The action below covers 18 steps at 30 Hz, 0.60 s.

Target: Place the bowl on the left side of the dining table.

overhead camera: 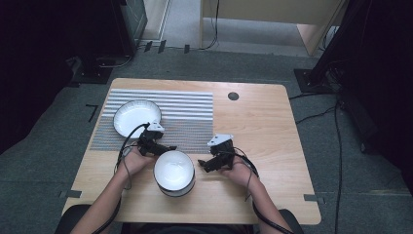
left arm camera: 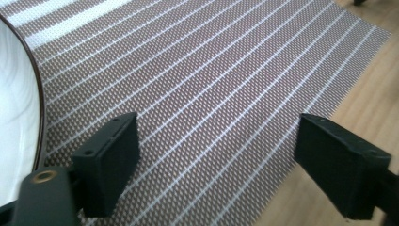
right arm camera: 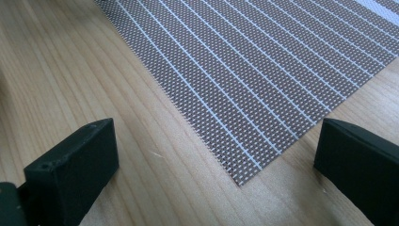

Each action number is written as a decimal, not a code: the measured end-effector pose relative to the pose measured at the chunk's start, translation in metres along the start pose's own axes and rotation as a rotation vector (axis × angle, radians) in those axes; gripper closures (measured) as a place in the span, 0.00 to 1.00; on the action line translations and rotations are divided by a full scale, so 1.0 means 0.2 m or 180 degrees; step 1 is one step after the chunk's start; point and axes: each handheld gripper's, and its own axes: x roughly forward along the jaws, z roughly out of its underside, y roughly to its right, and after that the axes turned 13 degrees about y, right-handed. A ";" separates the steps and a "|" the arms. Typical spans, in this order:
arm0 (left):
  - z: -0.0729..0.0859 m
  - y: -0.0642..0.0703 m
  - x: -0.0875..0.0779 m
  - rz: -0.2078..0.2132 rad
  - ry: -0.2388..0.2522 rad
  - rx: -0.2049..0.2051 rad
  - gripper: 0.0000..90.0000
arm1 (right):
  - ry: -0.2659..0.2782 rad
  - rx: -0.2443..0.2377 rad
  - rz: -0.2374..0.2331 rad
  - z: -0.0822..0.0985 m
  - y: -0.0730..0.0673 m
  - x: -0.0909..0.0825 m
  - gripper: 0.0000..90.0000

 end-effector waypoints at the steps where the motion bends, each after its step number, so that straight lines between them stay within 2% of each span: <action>1: 0.00 -0.01 -0.01 0.0053 -0.0023 -0.0067 0.17 | 0.0001 -0.0001 0.0000 0.00 0.00 0.00 0.00; 4: 0.00 -0.02 -0.02 0.0091 -0.0053 -0.0089 0.17 | -0.0001 0.0002 0.0001 0.00 0.00 0.00 0.00; 5: -0.01 -0.03 -0.03 0.0187 -0.0072 -0.0122 0.17 | -0.0005 0.0013 0.0007 0.00 0.00 0.00 0.00; 6: -0.01 -0.03 -0.03 0.0210 -0.0075 -0.0139 0.17 | -0.0004 0.0013 0.0007 0.00 0.00 0.00 0.00; 12: -0.01 -0.05 -0.04 0.0259 -0.0147 -0.0118 0.17 | -0.0006 0.0023 0.0013 0.00 0.00 0.00 0.00; 15: -0.01 -0.05 -0.06 0.0275 -0.0163 -0.0106 0.26 | -0.0006 0.0024 0.0015 0.00 0.00 0.00 0.00; 18: -0.02 -0.06 -0.07 0.0327 -0.0139 -0.0196 0.26 | -0.0005 0.0023 0.0015 0.00 0.00 0.00 0.00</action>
